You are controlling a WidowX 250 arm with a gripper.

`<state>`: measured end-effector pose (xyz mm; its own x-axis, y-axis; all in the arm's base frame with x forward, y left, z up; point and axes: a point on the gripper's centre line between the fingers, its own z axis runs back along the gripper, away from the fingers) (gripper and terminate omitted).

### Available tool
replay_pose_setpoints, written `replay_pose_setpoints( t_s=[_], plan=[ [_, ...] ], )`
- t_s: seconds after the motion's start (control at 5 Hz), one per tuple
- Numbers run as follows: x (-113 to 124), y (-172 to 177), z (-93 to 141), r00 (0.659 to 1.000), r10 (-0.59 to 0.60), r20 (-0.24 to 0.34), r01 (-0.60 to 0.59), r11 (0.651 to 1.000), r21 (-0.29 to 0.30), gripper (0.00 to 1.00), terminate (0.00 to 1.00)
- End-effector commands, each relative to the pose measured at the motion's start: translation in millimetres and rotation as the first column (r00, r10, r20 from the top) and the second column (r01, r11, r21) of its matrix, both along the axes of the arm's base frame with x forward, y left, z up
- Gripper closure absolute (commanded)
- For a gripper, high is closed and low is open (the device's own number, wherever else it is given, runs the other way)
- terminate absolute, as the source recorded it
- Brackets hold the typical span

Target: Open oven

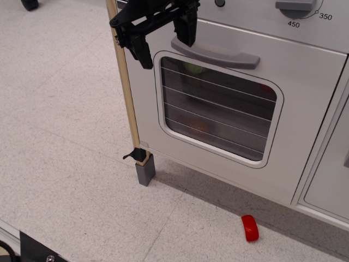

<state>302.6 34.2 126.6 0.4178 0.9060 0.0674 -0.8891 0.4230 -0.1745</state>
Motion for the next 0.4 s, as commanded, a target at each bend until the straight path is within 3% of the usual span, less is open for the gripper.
replay_pose_setpoints(
  t_s=[0.0,0.2],
  plan=[
    [0.0,0.0,0.0,1.000,0.000,0.000,0.000,1.000,0.000,0.00,0.00],
    [26.7,4.0,-2.9,0.977,0.200,0.074,-0.197,0.979,-0.049,0.00,0.00]
  ],
)
